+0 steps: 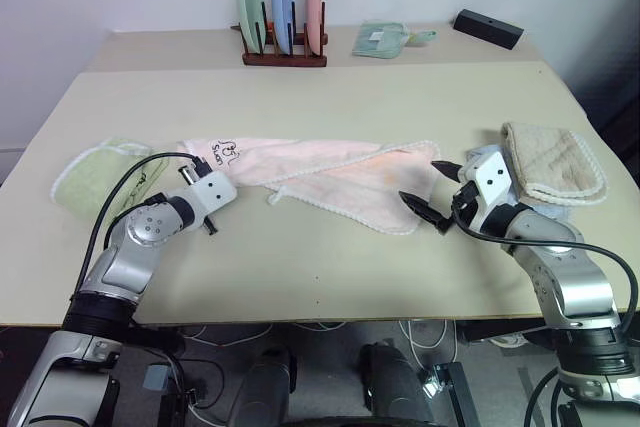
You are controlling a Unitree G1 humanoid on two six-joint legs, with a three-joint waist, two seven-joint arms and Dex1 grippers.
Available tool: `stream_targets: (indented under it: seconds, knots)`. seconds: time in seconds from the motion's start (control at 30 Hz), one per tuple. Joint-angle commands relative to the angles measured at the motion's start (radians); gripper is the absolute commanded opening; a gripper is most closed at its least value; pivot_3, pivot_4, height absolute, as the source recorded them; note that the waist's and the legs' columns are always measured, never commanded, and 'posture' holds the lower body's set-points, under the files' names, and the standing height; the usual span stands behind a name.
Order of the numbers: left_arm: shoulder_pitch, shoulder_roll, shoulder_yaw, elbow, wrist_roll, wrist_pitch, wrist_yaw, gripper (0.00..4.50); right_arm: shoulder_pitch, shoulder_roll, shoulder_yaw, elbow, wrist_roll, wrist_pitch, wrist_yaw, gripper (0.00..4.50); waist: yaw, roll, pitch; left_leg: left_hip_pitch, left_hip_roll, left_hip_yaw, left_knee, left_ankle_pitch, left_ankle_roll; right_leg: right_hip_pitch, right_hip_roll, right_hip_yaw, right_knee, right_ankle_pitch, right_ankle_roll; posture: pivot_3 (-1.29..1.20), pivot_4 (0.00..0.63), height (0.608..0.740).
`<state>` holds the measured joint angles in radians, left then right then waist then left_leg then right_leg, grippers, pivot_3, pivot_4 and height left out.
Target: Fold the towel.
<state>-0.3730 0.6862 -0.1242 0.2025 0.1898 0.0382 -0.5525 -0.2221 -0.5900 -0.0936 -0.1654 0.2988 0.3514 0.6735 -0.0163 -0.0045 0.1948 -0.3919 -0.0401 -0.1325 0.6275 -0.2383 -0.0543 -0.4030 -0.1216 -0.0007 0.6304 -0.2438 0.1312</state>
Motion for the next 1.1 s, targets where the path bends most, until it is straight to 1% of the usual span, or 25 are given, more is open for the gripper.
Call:
stream_targets:
  seconds: [0.03,0.17,0.4,0.43,0.47,0.5,0.53,0.6,0.67,0.73,0.83,0.93,1.1]
  knots:
    - [0.012,0.021,0.023,-0.033,0.007,0.0,-0.007,0.02,-0.014,-0.011,-0.015,-0.012,-0.01,-0.041,0.005,4.5,0.0,0.0,0.0,0.0,0.0,0.0,0.0,0.0,0.0,0.0,0.0,0.0,0.0,0.0,0.0,0.0,0.15,0.74]
    - [0.066,0.036,0.07,-0.142,-0.075,0.008,-0.072,0.02,-0.071,-0.051,0.01,0.038,-0.086,-0.085,0.003,4.5,-0.002,0.0,0.0,0.0,0.0,0.001,0.0,0.0,0.0,-0.001,0.0,0.001,0.0,0.0,0.0,0.0,0.15,0.74]
    - [0.075,0.036,0.08,-0.162,-0.079,0.023,-0.083,0.02,-0.079,-0.049,0.011,0.054,-0.1,-0.101,0.009,4.5,0.002,0.0,0.0,-0.001,0.001,0.001,0.0,0.0,0.0,-0.001,0.0,0.001,0.0,0.0,0.0,0.0,0.15,0.74]
    - [0.096,0.049,0.099,-0.185,-0.098,0.02,-0.101,0.02,-0.11,-0.073,0.034,0.1,-0.152,-0.142,0.006,4.5,0.001,0.0,0.0,-0.001,0.001,0.001,0.0,0.0,0.0,-0.001,0.0,0.001,0.0,0.0,0.0,0.0,0.15,0.74]
    - [0.123,0.071,0.119,-0.206,-0.116,0.015,-0.128,0.02,-0.241,-0.105,0.114,0.298,-0.278,-0.271,-0.009,4.5,-0.007,0.0,0.0,-0.001,0.001,0.001,0.0,0.0,0.0,-0.001,0.001,0.001,0.0,0.0,0.0,0.0,0.15,0.74]
    - [0.142,0.086,0.134,-0.221,-0.132,0.014,-0.149,0.02,-0.364,-0.124,0.19,0.485,-0.392,-0.385,-0.029,4.5,-0.028,-0.001,0.002,0.0,0.001,0.001,0.0,0.0,0.0,-0.001,0.001,0.001,0.0,0.0,0.0,0.0,0.15,0.74]
    - [0.154,0.096,0.142,-0.231,-0.142,0.014,-0.162,0.02,-0.456,-0.134,0.246,0.632,-0.467,-0.476,-0.045,4.5,-0.036,0.001,0.004,0.001,0.002,0.006,0.001,0.0,0.0,-0.002,0.001,0.004,0.0,0.002,-0.003,0.0,0.15,0.74]
    - [0.164,0.102,0.145,-0.241,-0.155,0.014,-0.18,0.02,-0.59,-0.109,0.301,0.862,-0.527,-0.579,-0.084,4.5,-0.035,0.002,0.005,0.0,0.001,0.01,-0.001,0.002,-0.003,-0.005,0.001,0.008,0.0,0.003,-0.005,0.0,0.15,0.74]
    - [0.174,0.105,0.146,-0.249,-0.158,0.014,-0.185,0.02,-0.691,-0.079,0.334,1.04,-0.573,-0.657,-0.115,4.5,-0.032,0.0,0.004,0.001,0.003,0.009,-0.004,0.002,-0.002,-0.005,0.002,0.008,0.0,0.003,-0.003,0.0,0.15,0.74]
    - [0.179,0.107,0.147,-0.253,-0.156,0.013,-0.185,0.02,-0.75,-0.063,0.35,1.148,-0.603,-0.717,-0.131,4.5,-0.03,0.0,0.004,0.001,0.004,0.009,-0.007,0.002,-0.003,-0.007,0.003,0.008,0.0,0.003,-0.003,0.0,0.15,0.74]
    - [0.193,0.107,0.156,-0.264,-0.161,0.017,-0.185,0.02,-0.813,-0.036,0.348,1.251,-0.604,-0.758,-0.122,4.5,-0.027,0.0,0.004,-0.001,0.003,0.01,-0.012,0.002,-0.003,-0.01,0.002,0.009,-0.002,0.002,-0.002,0.0,0.15,0.74]
    - [0.216,0.11,0.16,-0.278,-0.164,0.022,-0.188,0.02,-0.841,-0.016,0.338,1.305,-0.593,-0.777,-0.09,4.5,-0.029,0.0,0.004,-0.002,0.003,0.014,-0.013,0.002,-0.003,-0.014,0.002,0.014,-0.002,0.002,-0.002,0.0,0.15,0.74]
    - [0.242,0.115,0.166,-0.285,-0.164,0.019,-0.194,0.02,-0.867,0.007,0.3,1.355,-0.551,-0.748,-0.022,4.5,-0.035,0.0,0.004,0.001,0.003,0.016,-0.013,0.002,-0.003,-0.013,0.003,0.016,0.0,0.002,-0.002,0.0,0.15,0.74]
